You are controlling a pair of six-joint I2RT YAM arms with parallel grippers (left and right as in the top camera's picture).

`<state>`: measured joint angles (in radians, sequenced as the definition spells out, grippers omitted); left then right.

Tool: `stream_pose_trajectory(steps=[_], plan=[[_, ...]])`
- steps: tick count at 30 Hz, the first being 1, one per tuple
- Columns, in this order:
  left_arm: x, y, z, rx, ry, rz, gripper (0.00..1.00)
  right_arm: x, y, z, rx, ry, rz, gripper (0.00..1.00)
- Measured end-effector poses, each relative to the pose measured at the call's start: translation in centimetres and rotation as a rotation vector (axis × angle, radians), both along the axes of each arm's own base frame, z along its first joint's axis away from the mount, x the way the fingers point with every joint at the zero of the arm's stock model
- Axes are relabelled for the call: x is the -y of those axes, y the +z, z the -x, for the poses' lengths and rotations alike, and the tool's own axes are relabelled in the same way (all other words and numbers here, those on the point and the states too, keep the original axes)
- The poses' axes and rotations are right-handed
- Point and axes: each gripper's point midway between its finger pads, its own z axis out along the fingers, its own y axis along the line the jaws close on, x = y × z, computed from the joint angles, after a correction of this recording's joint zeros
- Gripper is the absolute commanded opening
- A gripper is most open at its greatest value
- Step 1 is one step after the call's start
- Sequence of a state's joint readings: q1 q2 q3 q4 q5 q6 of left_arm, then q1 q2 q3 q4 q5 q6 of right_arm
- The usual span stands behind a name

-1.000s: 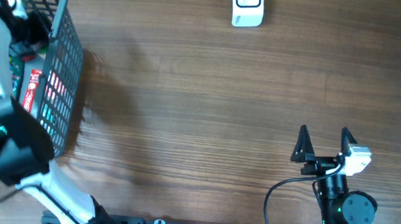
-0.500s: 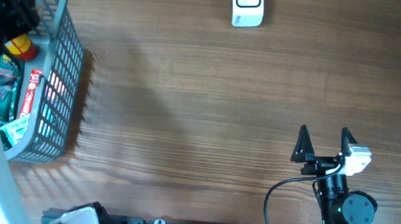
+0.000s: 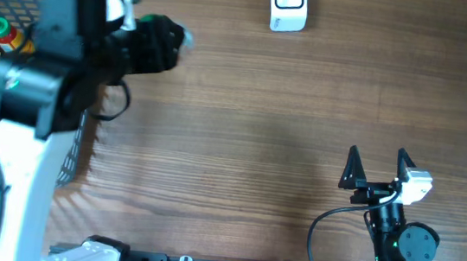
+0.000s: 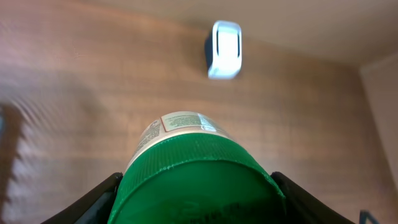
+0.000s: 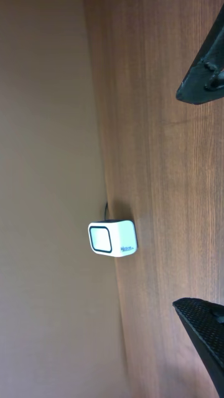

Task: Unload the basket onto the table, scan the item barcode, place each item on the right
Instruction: 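Lift the jar out and set it upright on the table center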

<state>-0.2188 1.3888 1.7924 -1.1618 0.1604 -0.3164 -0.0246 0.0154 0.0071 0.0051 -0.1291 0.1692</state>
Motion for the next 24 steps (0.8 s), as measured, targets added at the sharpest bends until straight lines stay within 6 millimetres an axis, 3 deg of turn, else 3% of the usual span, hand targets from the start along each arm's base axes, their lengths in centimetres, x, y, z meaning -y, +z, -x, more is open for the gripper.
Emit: stream_pose_trajectory(steps=[10, 16, 20, 24], plan=[[8.0, -9.8, -1.7, -0.291, -0.156, -0.070, 0.54, 0.0, 0.0, 0.0, 0.000, 0.000, 0.000, 1.00], [13.6, -17.8, -1.9, -0.449, -0.267, -0.157, 0.54, 0.0, 0.0, 0.0, 0.000, 0.000, 0.000, 1.00], [15.8, -22.0, -2.0, -0.494, -0.286, -0.229, 0.55, 0.0, 0.0, 0.0, 0.000, 0.000, 0.000, 1.00], [16.8, -24.8, -2.2, -0.509, -0.253, -0.292, 0.54, 0.0, 0.0, 0.0, 0.000, 0.000, 0.000, 1.00]])
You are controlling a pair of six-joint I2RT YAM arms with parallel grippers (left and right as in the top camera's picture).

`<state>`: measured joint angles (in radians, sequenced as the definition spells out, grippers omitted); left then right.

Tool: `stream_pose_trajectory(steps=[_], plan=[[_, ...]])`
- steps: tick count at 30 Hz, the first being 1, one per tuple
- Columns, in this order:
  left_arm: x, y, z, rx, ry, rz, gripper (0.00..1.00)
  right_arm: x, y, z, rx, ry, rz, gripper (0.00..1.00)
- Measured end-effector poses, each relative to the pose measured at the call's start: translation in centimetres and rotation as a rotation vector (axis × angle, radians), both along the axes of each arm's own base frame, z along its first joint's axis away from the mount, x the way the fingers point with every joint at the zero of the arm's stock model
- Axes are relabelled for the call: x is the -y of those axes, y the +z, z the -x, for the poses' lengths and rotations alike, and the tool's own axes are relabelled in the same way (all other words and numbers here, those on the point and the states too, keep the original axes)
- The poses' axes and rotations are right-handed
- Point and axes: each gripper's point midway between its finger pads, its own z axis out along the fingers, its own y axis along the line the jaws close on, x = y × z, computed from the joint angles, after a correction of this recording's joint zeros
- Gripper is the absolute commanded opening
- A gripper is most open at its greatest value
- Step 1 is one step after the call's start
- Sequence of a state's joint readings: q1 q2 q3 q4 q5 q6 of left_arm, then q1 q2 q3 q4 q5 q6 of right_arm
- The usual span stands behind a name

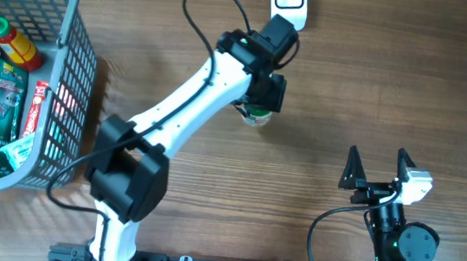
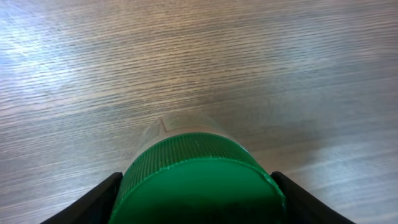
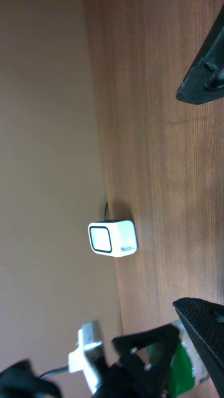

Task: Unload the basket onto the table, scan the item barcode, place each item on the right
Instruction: 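Lift the jar out and set it upright on the table center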

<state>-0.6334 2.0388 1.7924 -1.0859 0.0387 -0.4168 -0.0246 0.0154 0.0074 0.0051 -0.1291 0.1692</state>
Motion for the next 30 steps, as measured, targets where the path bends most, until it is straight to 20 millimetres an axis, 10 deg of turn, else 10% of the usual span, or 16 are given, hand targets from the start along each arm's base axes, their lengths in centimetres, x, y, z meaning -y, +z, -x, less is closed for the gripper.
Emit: stream_pose_trajectory(steps=[9, 14, 30], plan=[[1.4, -3.0, -0.5, -0.023, 0.159, -0.006, 0.55, 0.0, 0.0, 0.0, 0.000, 0.000, 0.000, 1.00], [1.4, -4.1, -0.4, -0.053, 0.242, -0.010, 0.78, 0.0, 0.0, 0.0, 0.000, 0.000, 0.000, 1.00], [0.8, -2.8, -0.2, -0.049, 0.277, -0.004, 1.00, 0.0, 0.0, 0.0, 0.000, 0.000, 0.000, 0.99]])
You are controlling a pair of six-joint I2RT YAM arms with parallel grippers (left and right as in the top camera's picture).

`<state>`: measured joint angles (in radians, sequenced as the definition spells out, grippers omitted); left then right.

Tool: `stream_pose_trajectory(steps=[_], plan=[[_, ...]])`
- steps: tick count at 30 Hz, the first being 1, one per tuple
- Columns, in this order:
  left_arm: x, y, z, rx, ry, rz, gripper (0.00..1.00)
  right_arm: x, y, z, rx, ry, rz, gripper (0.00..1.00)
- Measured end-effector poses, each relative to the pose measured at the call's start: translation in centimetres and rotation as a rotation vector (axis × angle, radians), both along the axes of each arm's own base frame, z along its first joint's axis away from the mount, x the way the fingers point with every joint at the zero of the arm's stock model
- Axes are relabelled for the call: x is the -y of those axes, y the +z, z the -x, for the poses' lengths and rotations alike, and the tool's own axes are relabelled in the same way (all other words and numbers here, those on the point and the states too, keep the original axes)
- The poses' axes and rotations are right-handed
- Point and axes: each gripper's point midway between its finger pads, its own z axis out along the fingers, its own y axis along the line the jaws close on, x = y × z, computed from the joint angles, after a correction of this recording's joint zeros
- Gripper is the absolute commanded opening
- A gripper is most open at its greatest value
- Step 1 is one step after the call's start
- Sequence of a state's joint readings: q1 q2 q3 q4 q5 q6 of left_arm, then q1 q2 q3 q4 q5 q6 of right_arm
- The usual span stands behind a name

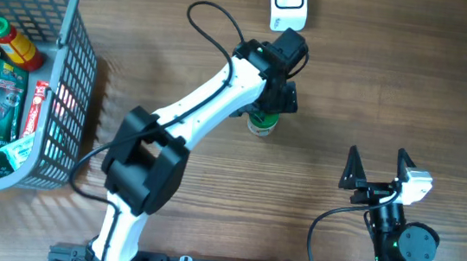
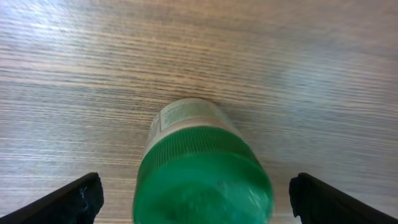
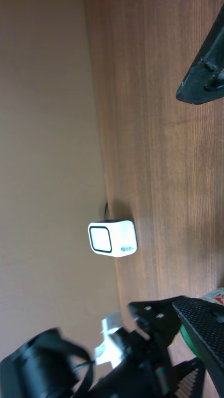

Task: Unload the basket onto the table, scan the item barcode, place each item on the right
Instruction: 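Lift the jar out and set it upright on the table center, then return the left gripper to the basket and grasp the Kleenex pack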

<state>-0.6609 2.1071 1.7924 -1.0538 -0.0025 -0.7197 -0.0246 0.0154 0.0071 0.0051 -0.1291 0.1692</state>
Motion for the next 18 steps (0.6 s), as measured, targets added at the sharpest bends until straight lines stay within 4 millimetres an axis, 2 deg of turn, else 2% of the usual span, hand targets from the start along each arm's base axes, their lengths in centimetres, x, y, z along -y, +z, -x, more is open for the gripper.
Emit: stream_pose_trajectory(steps=[1, 2, 5, 7, 10, 12, 16, 18], plan=[[-0.1, 0.8, -0.1, 0.015, 0.003, 0.009, 1.00, 0.0, 0.0, 0.0, 0.000, 0.000, 0.000, 1.00], [-0.5, 2.5, -0.5, 0.047, 0.013, 0.028, 1.00, 0.0, 0.0, 0.0, 0.000, 0.000, 0.000, 1.00], [-2.7, 8.8, -1.6, 0.187, 0.061, 0.082, 1.00, 0.0, 0.0, 0.0, 0.000, 0.000, 0.000, 1.00], [-4.9, 13.2, -2.1, 0.292, 0.105, 0.107, 1.00, 0.0, 0.0, 0.0, 0.000, 0.000, 0.000, 1.00], [-9.4, 19.3, -2.4, 0.452, 0.197, 0.122, 1.00, 0.0, 0.0, 0.0, 0.000, 0.000, 0.000, 1.00], [-12.8, 22.4, -2.4, 0.538, 0.271, 0.111, 1.00, 0.0, 0.0, 0.0, 0.000, 0.000, 0.000, 1.00], [-19.9, 26.6, -2.1, 0.669, 0.419, 0.061, 1.00, 0.0, 0.0, 0.0, 0.000, 0.000, 0.000, 1.00], [-24.5, 28.1, -1.7, 0.715, 0.520, 0.022, 1.00, 0.0, 0.0, 0.0, 0.000, 0.000, 0.000, 1.00]])
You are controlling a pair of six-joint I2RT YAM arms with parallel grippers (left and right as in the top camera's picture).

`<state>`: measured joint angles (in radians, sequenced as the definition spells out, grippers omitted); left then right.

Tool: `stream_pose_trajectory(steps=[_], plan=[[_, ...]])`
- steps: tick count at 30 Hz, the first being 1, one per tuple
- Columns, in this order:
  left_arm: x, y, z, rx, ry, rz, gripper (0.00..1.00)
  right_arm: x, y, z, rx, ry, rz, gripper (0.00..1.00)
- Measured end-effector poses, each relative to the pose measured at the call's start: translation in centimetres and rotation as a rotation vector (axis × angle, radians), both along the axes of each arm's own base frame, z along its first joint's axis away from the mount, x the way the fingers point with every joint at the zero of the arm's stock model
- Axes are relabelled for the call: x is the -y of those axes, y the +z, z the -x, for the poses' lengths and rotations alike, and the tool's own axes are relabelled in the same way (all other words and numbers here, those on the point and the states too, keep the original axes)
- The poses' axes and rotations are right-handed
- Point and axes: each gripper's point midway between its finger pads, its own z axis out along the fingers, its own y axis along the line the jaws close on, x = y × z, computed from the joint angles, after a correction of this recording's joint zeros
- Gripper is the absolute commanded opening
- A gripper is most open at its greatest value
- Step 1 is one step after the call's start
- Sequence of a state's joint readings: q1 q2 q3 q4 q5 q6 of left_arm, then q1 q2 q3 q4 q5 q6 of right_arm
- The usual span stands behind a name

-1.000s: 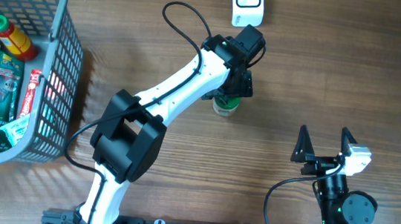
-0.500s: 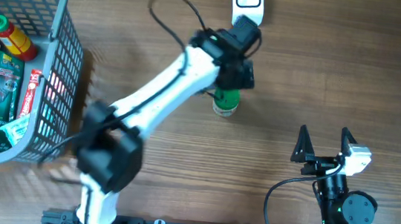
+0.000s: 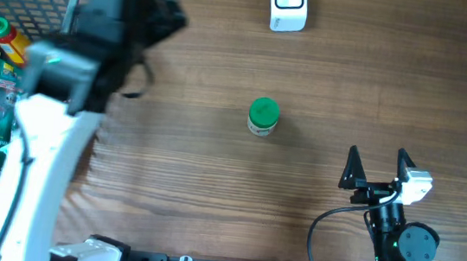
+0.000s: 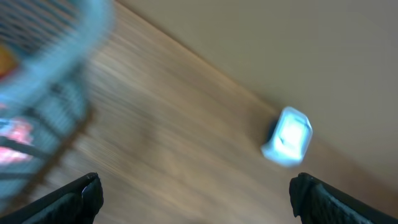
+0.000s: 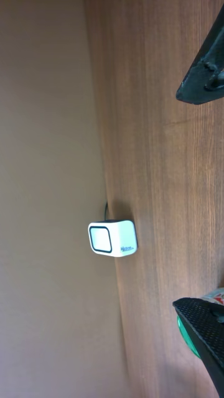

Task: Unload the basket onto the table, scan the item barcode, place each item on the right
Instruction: 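Return the left gripper to the basket and grasp the Kleenex pack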

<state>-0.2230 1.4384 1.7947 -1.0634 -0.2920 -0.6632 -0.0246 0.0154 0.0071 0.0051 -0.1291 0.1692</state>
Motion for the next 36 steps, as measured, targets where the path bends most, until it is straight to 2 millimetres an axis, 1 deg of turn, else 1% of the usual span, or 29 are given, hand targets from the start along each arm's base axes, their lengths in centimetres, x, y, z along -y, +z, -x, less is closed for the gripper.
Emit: stream_pose_trajectory(steps=[2, 4, 5, 7, 9, 11, 12, 14, 17, 18, 19, 20, 22, 26, 33, 36], plan=[[-4.3, 1.0, 0.6, 0.026, 0.112, -0.008, 1.00, 0.0, 0.0, 0.0, 0.000, 0.000, 0.000, 1.00], [-8.5, 1.6, 1.5, 0.040, 0.224, -0.016, 1.00, 0.0, 0.0, 0.0, 0.000, 0.001, 0.000, 1.00], [-10.4, 1.7, 2.0, 0.040, 0.280, -0.021, 1.00, 0.0, 0.0, 0.0, 0.000, 0.001, 0.000, 1.00], [-13.7, 1.6, 3.0, 0.032, 0.371, -0.027, 1.00, 0.0, 0.0, 0.0, 0.000, 0.001, 0.000, 1.00], [-17.2, 1.2, 4.3, 0.013, 0.474, -0.027, 1.00, 0.0, 0.0, 0.0, 0.000, 0.001, 0.000, 1.00], [-19.6, 0.6, 5.2, -0.007, 0.538, -0.012, 1.00, 0.0, 0.0, 0.0, 0.000, 0.001, 0.000, 1.00], [-20.4, 0.1, 5.4, -0.024, 0.556, 0.001, 1.00, 0.0, 0.0, 0.0, 0.000, 0.001, 0.000, 1.00], [-21.9, -1.6, 5.6, -0.079, 0.586, 0.028, 1.00, 0.0, 0.0, 0.0, 0.000, 0.001, 0.000, 1.00], [-23.2, -5.8, 5.1, -0.216, 0.600, 0.085, 1.00, 0.0, 0.0, 0.0, 0.000, 0.001, 0.000, 1.00], [-23.4, -7.5, 4.7, -0.273, 0.598, 0.104, 1.00, 0.0, 0.0, 0.0, 0.000, 0.001, 0.000, 1.00], [-23.7, -10.0, 4.0, -0.344, 0.593, 0.126, 1.00, 0.0, 0.0, 0.0, 0.000, 0.001, 0.000, 1.00], [-23.8, -11.0, 3.7, -0.375, 0.589, 0.133, 1.00, 0.0, 0.0, 0.0, 0.000, 0.001, 0.000, 1.00], [-23.6, -13.9, 2.9, -0.457, 0.554, 0.157, 1.00, 0.0, 0.0, 0.0, 0.000, 0.001, 0.000, 1.00], [-23.4, -18.2, 2.0, -0.578, 0.499, 0.192, 1.00, 0.0, 0.0, 0.0, 0.000, 0.001, 0.000, 1.00], [-23.3, -22.8, 1.5, -0.700, 0.479, 0.227, 1.00, 0.0, 0.0, 0.0, 0.000, 0.001, 0.000, 1.00], [-23.1, -24.4, 1.6, -0.745, 0.474, 0.244, 1.00, 0.0, 0.0, 0.0, 0.000, 0.001, 0.000, 1.00]])
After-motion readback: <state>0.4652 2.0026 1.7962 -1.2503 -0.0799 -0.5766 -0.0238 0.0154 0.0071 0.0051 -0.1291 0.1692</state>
